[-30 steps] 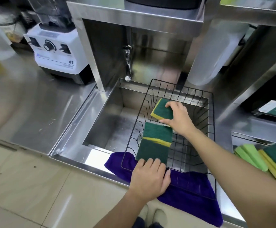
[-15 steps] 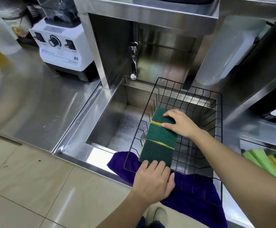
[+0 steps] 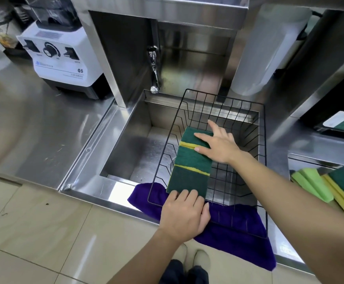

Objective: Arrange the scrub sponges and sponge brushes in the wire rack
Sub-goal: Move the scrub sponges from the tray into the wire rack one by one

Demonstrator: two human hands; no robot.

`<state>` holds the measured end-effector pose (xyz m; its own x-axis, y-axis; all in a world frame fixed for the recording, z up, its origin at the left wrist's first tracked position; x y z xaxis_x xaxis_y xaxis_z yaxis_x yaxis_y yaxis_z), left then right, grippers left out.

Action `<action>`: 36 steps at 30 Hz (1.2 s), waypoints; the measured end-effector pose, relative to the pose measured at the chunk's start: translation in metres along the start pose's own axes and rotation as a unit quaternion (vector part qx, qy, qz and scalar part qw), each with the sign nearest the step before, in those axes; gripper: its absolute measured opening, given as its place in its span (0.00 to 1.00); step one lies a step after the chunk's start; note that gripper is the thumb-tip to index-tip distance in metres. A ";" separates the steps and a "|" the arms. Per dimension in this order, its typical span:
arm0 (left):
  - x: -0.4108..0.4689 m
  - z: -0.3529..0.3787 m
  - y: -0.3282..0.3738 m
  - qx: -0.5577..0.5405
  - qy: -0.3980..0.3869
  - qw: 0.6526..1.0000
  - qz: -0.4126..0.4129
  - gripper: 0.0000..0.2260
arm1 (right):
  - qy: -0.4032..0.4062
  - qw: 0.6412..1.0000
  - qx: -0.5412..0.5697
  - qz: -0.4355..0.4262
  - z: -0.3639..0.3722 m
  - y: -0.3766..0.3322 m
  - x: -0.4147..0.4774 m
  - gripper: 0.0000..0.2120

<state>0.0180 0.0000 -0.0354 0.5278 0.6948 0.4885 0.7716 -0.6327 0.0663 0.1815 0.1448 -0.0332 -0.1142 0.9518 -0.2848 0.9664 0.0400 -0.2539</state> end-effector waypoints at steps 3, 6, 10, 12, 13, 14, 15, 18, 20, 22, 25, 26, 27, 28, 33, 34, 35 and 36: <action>-0.002 0.000 -0.007 0.014 -0.011 1.000 -0.018 0.14 | 0.038 0.999 0.005 -0.014 0.000 -0.006 -0.002 0.28; -0.006 -0.001 -0.019 0.038 -0.013 0.998 -0.038 0.14 | 0.108 0.994 0.025 -0.023 -0.005 -0.011 -0.006 0.26; -0.010 -0.001 -0.021 0.035 -0.001 0.999 -0.040 0.15 | 0.235 0.969 0.060 0.042 -0.024 0.018 -0.030 0.19; -0.007 0.001 -0.015 0.018 -0.001 0.999 -0.034 0.15 | 0.273 0.957 0.054 0.083 -0.033 0.043 -0.045 0.16; -0.003 0.002 -0.009 0.012 -0.003 1.000 -0.026 0.15 | 0.285 0.951 0.055 0.106 -0.037 0.055 -0.053 0.15; 0.000 0.003 -0.001 0.008 -0.009 1.000 -0.012 0.15 | 0.294 0.945 0.061 0.128 -0.040 0.066 -0.061 0.15; 0.004 0.005 0.009 0.004 -0.019 1.000 0.005 0.15 | 0.301 0.939 0.070 0.149 -0.042 0.077 -0.069 0.14; 0.015 0.011 0.042 -0.012 -0.053 0.997 0.051 0.16 | 0.333 0.919 0.083 0.196 -0.045 0.107 -0.094 0.13; 0.020 0.014 0.060 -0.023 -0.079 0.994 0.068 0.18 | 0.336 0.912 0.064 0.226 -0.043 0.127 -0.110 0.13; 0.020 0.018 0.069 -0.024 -0.094 0.992 0.084 0.20 | 0.316 0.909 0.045 0.268 -0.038 0.147 -0.124 0.15; 0.020 0.021 0.070 -0.022 -0.092 0.991 0.091 0.20 | 0.278 0.895 0.062 0.342 -0.027 0.173 -0.143 0.23; 0.021 0.022 0.070 -0.019 -0.085 0.992 0.092 0.20 | 0.260 0.892 0.070 0.364 -0.022 0.180 -0.148 0.26; 0.021 0.022 0.070 -0.015 -0.077 0.992 0.095 0.20 | 0.240 0.887 0.082 0.385 -0.017 0.186 -0.153 0.29; 0.021 0.023 0.070 -0.012 -0.069 0.993 0.098 0.19 | 0.226 0.881 0.098 0.405 -0.011 0.191 -0.158 0.32; 0.018 0.025 0.071 -0.017 -0.054 0.994 0.096 0.19 | 0.220 0.847 0.132 0.465 0.004 0.204 -0.168 0.34; 0.018 0.025 0.070 -0.017 -0.051 0.994 0.097 0.19 | 0.216 0.846 0.134 0.469 0.003 0.204 -0.167 0.33; 0.018 0.026 0.070 -0.016 -0.049 0.994 0.098 0.19 | 0.220 0.842 0.142 0.471 0.001 0.204 -0.166 0.32; 0.018 0.026 0.070 -0.015 -0.046 0.994 0.098 0.19 | 0.235 0.835 0.152 0.474 -0.002 0.204 -0.165 0.31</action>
<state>0.0907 -0.0235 -0.0447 0.6986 0.5847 0.4124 0.6403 -0.7682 0.0046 0.3981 -0.0033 -0.0365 0.8404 0.5298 -0.1146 0.4608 -0.8096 -0.3637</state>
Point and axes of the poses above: each hand's wrist, its own x-axis towards the middle knuckle, its own z-axis out of the palm, y = z × x, the point moved 2 cm from there along x, towards the middle knuckle, and after that the axes turned 1 degree about -y, right-handed, at the moved point
